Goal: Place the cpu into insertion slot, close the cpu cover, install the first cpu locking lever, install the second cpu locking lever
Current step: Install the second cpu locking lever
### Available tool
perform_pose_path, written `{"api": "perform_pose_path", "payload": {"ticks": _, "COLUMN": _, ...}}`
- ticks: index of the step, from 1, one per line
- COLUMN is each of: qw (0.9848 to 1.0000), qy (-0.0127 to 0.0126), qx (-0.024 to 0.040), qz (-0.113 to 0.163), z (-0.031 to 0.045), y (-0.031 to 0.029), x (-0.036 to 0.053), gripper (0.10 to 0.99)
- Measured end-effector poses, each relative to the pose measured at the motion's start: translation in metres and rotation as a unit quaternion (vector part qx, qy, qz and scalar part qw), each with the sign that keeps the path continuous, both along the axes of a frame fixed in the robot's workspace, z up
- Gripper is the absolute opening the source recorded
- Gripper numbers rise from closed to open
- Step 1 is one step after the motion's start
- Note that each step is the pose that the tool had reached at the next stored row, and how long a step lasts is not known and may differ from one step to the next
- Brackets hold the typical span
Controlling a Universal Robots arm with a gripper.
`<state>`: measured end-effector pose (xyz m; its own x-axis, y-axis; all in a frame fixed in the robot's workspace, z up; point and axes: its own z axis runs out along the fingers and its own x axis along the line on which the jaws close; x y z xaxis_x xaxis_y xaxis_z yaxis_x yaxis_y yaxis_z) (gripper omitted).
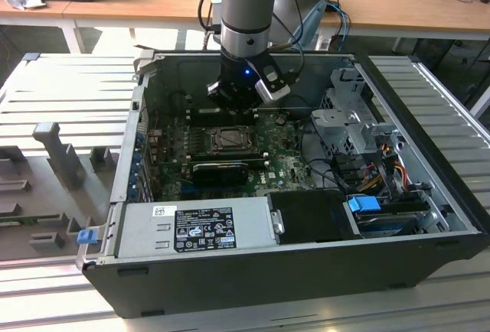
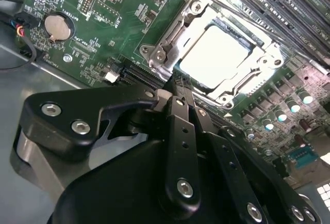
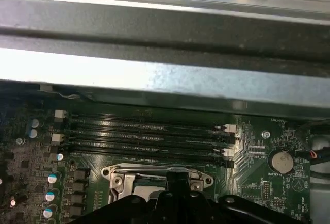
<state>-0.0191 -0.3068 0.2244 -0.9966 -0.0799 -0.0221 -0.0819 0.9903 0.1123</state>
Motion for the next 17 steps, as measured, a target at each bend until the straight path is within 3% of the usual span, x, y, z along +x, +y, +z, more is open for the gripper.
{"api": "perform_pose_path", "payload": {"ticks": 9, "qw": 1.0000, "qy": 0.0000, "qx": -0.0001, "qz": 0.000, "z": 0.0004, "y": -0.0128, "x": -0.0001, "gripper": 0.106}}
{"api": "perform_pose_path", "payload": {"ticks": 13, "qw": 1.0000, "qy": -0.0001, "qx": 0.0000, "qz": 0.000, "z": 0.0156, "y": -0.0130, "x": 0.0000, "gripper": 0.106}}
{"api": "perform_pose_path", "payload": {"ticks": 17, "qw": 1.0000, "qy": 0.0000, "qx": -0.0001, "qz": 0.000, "z": 0.0156, "y": -0.0172, "x": 0.0000, "gripper": 0.106}}
